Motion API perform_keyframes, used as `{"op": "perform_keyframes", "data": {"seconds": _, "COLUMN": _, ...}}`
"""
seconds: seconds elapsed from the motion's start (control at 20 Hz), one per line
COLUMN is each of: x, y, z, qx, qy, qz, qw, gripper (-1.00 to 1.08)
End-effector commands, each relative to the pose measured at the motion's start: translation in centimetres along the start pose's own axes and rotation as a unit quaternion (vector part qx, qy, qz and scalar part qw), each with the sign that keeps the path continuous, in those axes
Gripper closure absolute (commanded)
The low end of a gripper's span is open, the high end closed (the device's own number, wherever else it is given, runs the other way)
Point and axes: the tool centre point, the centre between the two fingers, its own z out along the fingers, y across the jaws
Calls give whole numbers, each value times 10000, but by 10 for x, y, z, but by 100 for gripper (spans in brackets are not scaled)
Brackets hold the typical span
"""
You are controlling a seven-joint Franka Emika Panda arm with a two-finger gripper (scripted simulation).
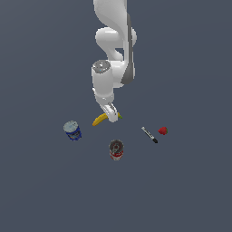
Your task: Pick up a designated object from a clutter of objects.
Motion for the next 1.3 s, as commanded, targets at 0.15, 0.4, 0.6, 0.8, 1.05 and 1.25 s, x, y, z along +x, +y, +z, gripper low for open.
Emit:
{"op": "perform_keyframes", "data": {"seconds": 0.15, "x": -6, "y": 18, "z": 14, "qx": -2, "qy": 12, "qz": 532, "qw": 9986, "gripper": -92}}
{"op": "perform_keyframes", "data": {"seconds": 0.4, "x": -10, "y": 27, "z": 21, "qx": -5, "qy": 19, "qz": 788, "qw": 9969, "gripper": -92}}
{"op": "perform_keyframes", "data": {"seconds": 0.6, "x": -11, "y": 29, "z": 23, "qx": -6, "qy": 21, "qz": 852, "qw": 9964, "gripper": -92}}
{"op": "perform_keyframes", "data": {"seconds": 0.8, "x": -11, "y": 28, "z": 24, "qx": -8, "qy": 19, "qz": 827, "qw": 9966, "gripper": -92}}
{"op": "perform_keyframes", "data": {"seconds": 1.05, "x": -11, "y": 29, "z": 35, "qx": -9, "qy": 21, "qz": 834, "qw": 9965, "gripper": -92}}
{"op": "perform_keyframes", "data": {"seconds": 1.25, "x": -11, "y": 29, "z": 50, "qx": -9, "qy": 21, "qz": 843, "qw": 9964, "gripper": -92}}
